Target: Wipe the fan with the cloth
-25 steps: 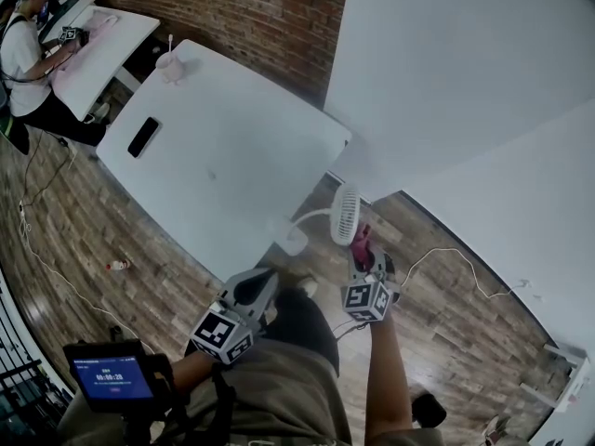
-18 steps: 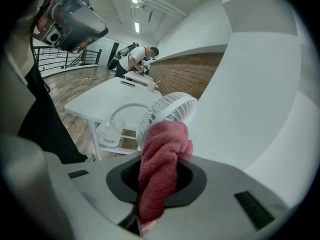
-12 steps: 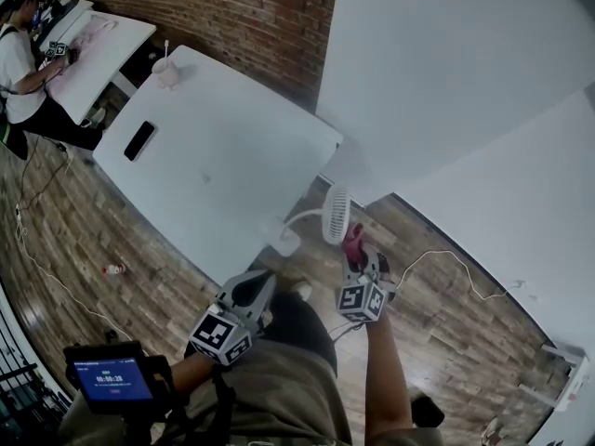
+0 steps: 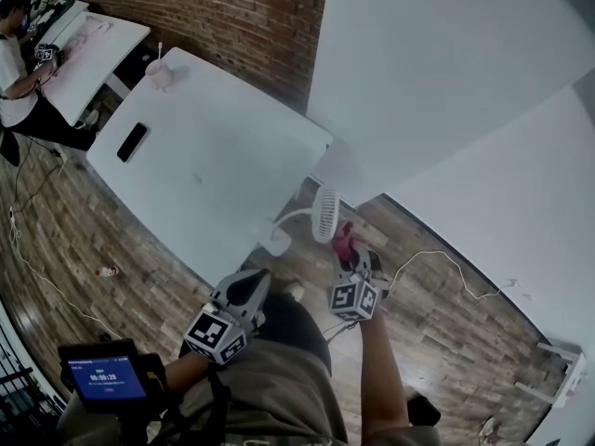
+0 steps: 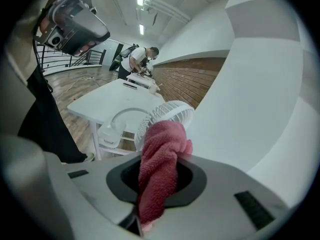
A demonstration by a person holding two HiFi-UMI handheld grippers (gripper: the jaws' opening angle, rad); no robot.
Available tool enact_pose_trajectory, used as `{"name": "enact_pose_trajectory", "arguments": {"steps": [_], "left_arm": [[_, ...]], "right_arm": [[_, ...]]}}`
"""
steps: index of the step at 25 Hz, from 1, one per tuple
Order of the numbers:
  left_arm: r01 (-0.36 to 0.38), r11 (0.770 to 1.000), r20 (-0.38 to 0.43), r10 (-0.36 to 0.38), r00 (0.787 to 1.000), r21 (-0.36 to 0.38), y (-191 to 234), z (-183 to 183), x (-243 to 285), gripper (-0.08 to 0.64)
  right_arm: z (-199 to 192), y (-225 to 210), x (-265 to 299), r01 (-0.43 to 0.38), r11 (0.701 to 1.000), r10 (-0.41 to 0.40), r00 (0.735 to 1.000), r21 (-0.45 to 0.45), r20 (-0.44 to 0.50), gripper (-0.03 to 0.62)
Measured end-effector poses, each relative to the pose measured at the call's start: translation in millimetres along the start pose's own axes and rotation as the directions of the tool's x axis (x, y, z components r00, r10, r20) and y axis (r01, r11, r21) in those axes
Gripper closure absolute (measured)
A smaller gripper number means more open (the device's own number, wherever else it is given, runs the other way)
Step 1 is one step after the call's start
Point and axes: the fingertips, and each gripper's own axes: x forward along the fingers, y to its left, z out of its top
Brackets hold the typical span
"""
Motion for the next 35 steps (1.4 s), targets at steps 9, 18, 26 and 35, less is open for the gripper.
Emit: {"name": "enact_pose_trajectory", "arguments": {"steps": [9, 18, 26, 35], "left_arm": [[0.005, 1.000, -0.009, -0.005, 1.000, 0.006, -2, 0, 2, 0.540], [0.009, 1.000, -0.011, -0.009, 1.000, 0.002, -1, -4, 0, 0.540], [0.014, 1.000, -0.019, -0.014, 1.000, -0.003, 0, -3, 1, 0.540], [0.019, 1.000, -0.012, -0.019, 1.000, -0.002, 1, 1, 6, 0.540]], "right_arm": [[0, -2, -1, 0.000, 1.000, 0.000, 1.000, 0.004, -0.003, 0.503], [1, -6, -4, 0.010, 1.000, -0.010, 1.000, 0.003, 0.004, 0.503], [7, -11, -8, 0.020, 1.000, -0.020, 1.000, -0.006, -0.002, 0.503], [14, -21, -8, 0.031, 0.998, -0.031, 1.000, -0.048, -0.002, 0.503]]}}
